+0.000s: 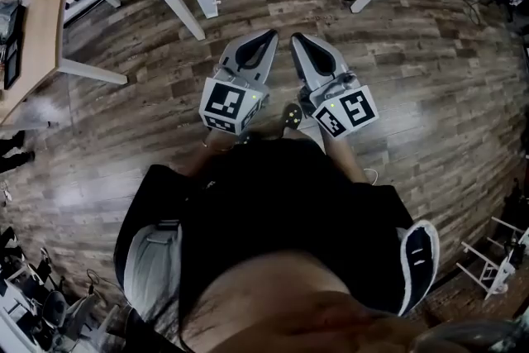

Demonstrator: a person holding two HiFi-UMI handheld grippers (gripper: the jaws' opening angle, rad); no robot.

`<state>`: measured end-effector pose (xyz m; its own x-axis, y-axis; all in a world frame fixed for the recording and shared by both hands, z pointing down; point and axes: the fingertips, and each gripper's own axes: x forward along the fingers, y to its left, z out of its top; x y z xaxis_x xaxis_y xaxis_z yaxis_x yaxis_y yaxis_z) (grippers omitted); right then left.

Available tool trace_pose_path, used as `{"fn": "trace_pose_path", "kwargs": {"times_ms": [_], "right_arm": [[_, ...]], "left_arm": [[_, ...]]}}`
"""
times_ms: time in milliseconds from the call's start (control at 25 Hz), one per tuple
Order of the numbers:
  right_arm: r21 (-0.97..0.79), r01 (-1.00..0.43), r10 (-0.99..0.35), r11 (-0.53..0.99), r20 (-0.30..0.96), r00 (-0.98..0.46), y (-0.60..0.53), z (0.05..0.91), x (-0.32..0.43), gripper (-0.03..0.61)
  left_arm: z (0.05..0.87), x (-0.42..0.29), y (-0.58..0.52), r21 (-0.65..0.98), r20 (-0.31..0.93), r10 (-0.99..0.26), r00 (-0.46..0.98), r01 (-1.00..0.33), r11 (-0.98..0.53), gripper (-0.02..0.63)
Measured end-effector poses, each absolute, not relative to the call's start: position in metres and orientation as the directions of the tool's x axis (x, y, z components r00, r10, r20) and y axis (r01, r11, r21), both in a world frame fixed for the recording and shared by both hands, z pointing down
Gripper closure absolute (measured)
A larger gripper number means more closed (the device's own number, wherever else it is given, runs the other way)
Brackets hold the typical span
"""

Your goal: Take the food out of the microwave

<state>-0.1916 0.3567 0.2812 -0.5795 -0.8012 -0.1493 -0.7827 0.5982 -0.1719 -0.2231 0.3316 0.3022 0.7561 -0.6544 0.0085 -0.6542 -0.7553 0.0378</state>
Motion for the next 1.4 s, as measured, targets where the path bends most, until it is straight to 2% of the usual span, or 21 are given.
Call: {"fn": "trace_pose_path", "kwargs": {"times_ms": [840,1400], "right_arm": [[-0.182,-0.712,-0.735,0.678,-0.193,-0.650,0.290,0.278,-0.102,0.581],[-0.167,-0.663,-0.684,0.730,-0.187,-0.705,0.273,0.287,-0.081,0.581]], "left_arm": [[0.301,-0.123,0.265,-0.003,0.021,-0.700,0.714,-0.700,-0.714,0.607],[0.305,-0.098,0.249,-0.037,0.054,-0.761,0.646,-0.761,-0.648,0.606]]}}
